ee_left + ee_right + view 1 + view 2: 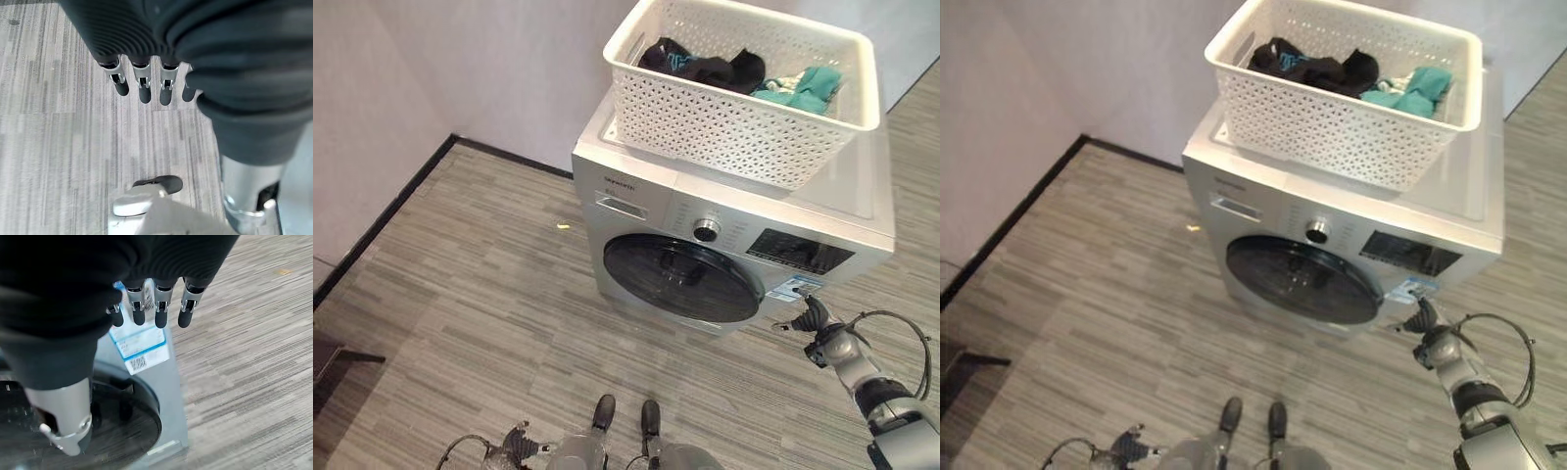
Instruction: Grab the laundry basket,head to the washer,open it,put in the laundry and shut it.
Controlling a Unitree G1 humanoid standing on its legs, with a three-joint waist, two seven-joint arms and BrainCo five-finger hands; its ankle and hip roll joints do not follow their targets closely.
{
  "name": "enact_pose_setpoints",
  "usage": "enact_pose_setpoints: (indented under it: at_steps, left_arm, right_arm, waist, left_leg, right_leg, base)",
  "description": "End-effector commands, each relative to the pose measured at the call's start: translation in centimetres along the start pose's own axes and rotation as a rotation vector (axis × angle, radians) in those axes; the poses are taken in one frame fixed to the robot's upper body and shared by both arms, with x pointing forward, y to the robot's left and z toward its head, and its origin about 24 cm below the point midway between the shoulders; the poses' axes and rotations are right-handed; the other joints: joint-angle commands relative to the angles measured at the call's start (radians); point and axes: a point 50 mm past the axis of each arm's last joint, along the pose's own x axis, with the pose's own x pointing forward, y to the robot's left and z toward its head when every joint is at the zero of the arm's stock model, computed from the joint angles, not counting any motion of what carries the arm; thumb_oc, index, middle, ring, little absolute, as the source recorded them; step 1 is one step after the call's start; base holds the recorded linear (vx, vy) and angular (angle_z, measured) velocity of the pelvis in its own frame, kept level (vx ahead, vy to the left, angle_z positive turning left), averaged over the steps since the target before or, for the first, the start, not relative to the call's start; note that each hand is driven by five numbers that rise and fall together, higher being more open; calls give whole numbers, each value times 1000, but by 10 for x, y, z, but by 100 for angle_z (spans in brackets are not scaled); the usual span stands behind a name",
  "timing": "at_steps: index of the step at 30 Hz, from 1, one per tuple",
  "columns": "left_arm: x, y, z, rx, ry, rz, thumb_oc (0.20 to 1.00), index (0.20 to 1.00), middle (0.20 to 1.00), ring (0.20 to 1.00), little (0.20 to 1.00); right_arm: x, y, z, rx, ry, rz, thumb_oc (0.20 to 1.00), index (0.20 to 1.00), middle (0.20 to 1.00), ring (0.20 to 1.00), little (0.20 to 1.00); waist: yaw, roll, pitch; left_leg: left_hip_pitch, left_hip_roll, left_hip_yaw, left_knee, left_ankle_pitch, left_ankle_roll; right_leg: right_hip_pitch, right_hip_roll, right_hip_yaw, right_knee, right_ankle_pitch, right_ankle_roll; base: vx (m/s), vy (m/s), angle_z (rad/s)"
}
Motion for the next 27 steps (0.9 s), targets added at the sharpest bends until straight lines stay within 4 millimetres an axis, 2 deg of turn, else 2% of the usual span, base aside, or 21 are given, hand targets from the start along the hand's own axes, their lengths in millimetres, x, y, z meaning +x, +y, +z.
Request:
enact_pose_setpoints:
  at_steps: [1, 3, 7, 9, 14, 16, 17, 18, 21, 25, 27]
  left_arm:
    - [4, 1, 17, 32, -35, 23, 1000, 1000, 1000, 1000, 1000]
    - [5, 1, 23, 11, -52, 24, 1000, 1000, 1000, 1000, 1000]
    - [5, -2, 25, -1, -65, 19, 1000, 1000, 1000, 1000, 1000]
    - [4, -6, 21, 1, -55, 6, 1000, 1000, 1000, 1000, 1000]
    - [2, -8, 13, 11, -38, 1, 1000, 1000, 1000, 1000, 1000]
    - [2, -8, 13, 10, -37, 1, 1000, 1000, 1000, 1000, 1000]
    - [2, -10, 15, 2, -43, -2, 1000, 1000, 1000, 1000, 1000]
    - [2, -10, 16, 1, -45, 1, 1000, 1000, 1000, 1000, 1000]
    - [3, -9, 18, -2, -49, 4, 1000, 1000, 1000, 1000, 1000]
    - [3, -10, 21, 18, -65, -5, 1000, 1000, 1000, 1000, 1000]
    - [2, -11, 20, 18, -68, -9, 1000, 1000, 1000, 1000, 1000]
  right_arm:
    - [3, -20, 3, -17, -16, -56, 1000, 1000, 1000, 1000, 1000]
    - [7, -20, 10, 114, -20, -56, 1000, 1000, 1000, 1000, 1000]
    - [12, -31, 18, 98, -19, -76, 1000, 1000, 1000, 1000, 1000]
    - [16, -38, 29, 93, -38, -91, 1000, 1000, 1000, 1000, 1000]
    - [20, -29, 56, 27, -117, -50, 1000, 1000, 1000, 1000, 1000]
    - [21, -22, 64, 5, -137, -25, 1000, 1000, 1000, 1000, 1000]
    - [21, -9, 83, -13, -194, 14, 1000, 1000, 1000, 1000, 1000]
    - [19, -1, 89, -16, -218, 40, 1000, 1000, 1000, 1000, 1000]
    - [18, 10, 92, -11, -232, 83, 1000, 1000, 1000, 1000, 1000]
    - [10, 45, 102, -73, -285, 228, 1000, 1000, 1000, 1000, 1000]
    - [1, 71, 111, -100, -338, 309, 1000, 1000, 1000, 1000, 1000]
  waist:
    - [14, -18, 5]
    - [22, -14, 16]
    - [37, -3, 26]
    - [52, 8, 29]
    - [61, 24, 36]
    - [65, 30, 40]
    - [69, 35, 43]
    - [70, 37, 45]
    - [68, 39, 46]
    - [73, 41, 43]
    - [76, 37, 39]
  left_leg:
    - [-23, 4, -3, -13, -7, 19]
    - [-40, 2, -10, -13, 0, 19]
    - [-56, -1, -13, -13, 5, 19]
    - [-61, -2, -9, -13, 7, 20]
    - [-67, -3, -3, -13, 9, 21]
    - [-71, -3, -3, -13, 11, 21]
    - [-74, -5, -5, -13, 14, 21]
    - [-75, -5, -4, -13, 15, 21]
    - [-73, -5, -4, -13, 15, 21]
    - [-65, -8, -7, -13, 15, 21]
    - [-58, -9, -8, -13, 13, 21]
  right_leg:
    - [12, -25, 2, 8, -56, 82]
    - [-7, -28, 0, 8, -50, 84]
    - [-23, -32, 4, 8, -41, 88]
    - [-31, -34, 14, 8, -35, 91]
    - [-41, -34, 26, 8, -33, 89]
    - [-45, -36, 26, 8, -32, 89]
    - [-48, -37, 26, 8, -31, 89]
    - [-48, -38, 27, 8, -31, 89]
    - [-45, -39, 27, 8, -31, 89]
    - [-32, -41, 22, 8, -36, 88]
    - [-22, -43, 16, 8, -40, 87]
  base:
    - [-30, -25, 13]
    - [-24, -17, 9]
    - [0, 0, 0]
    - [0, 0, 0]
    - [0, 0, 0]
    - [-29, 15, -3]
    - [-36, 18, -4]
    - [-27, 14, -5]
    - [-5, 2, -1]
    - [-9, 2, -2]
    - [0, 0, 0]
